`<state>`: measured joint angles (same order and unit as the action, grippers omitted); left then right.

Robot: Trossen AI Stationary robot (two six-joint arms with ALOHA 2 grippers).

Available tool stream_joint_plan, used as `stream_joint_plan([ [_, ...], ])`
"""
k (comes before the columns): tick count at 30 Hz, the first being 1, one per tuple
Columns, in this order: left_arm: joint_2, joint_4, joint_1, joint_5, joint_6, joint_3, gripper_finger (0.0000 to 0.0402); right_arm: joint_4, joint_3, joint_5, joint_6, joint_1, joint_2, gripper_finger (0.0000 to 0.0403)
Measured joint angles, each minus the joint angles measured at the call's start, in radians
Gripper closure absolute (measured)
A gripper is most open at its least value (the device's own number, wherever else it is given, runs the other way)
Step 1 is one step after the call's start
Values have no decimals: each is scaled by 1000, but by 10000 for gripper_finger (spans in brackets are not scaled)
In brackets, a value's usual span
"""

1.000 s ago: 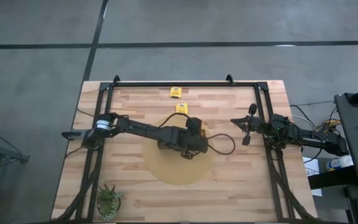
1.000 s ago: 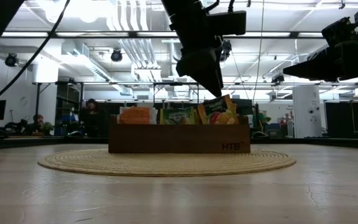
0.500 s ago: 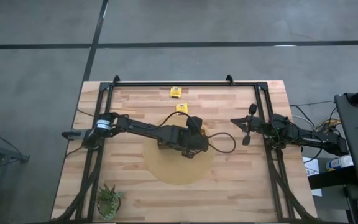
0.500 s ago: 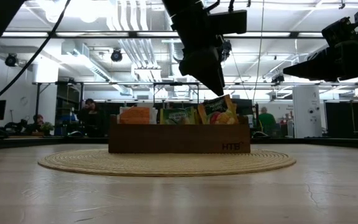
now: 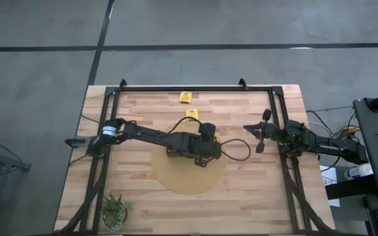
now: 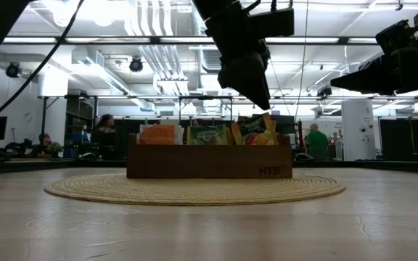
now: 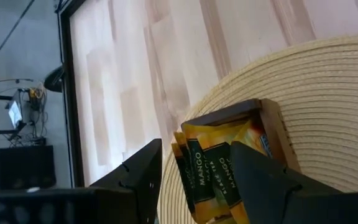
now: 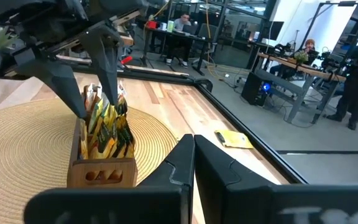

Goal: Pick & Place Tea
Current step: Adjust the orange and green tea bags in the wooden organizer

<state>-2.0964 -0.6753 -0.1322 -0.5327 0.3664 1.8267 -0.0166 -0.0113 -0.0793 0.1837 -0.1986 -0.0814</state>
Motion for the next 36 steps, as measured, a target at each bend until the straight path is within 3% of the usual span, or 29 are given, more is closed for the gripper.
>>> stream_joint_plan([
  [10, 0, 12, 2, 6, -1, -6, 218, 0, 0, 0, 0, 0, 0, 394],
  [23, 0, 42, 15, 43, -6, -112, 218, 0, 0, 0, 0, 0, 0, 394],
  [36, 0, 140, 8, 37, 0, -98, 218, 0, 0, 0, 0, 0, 0, 394],
])
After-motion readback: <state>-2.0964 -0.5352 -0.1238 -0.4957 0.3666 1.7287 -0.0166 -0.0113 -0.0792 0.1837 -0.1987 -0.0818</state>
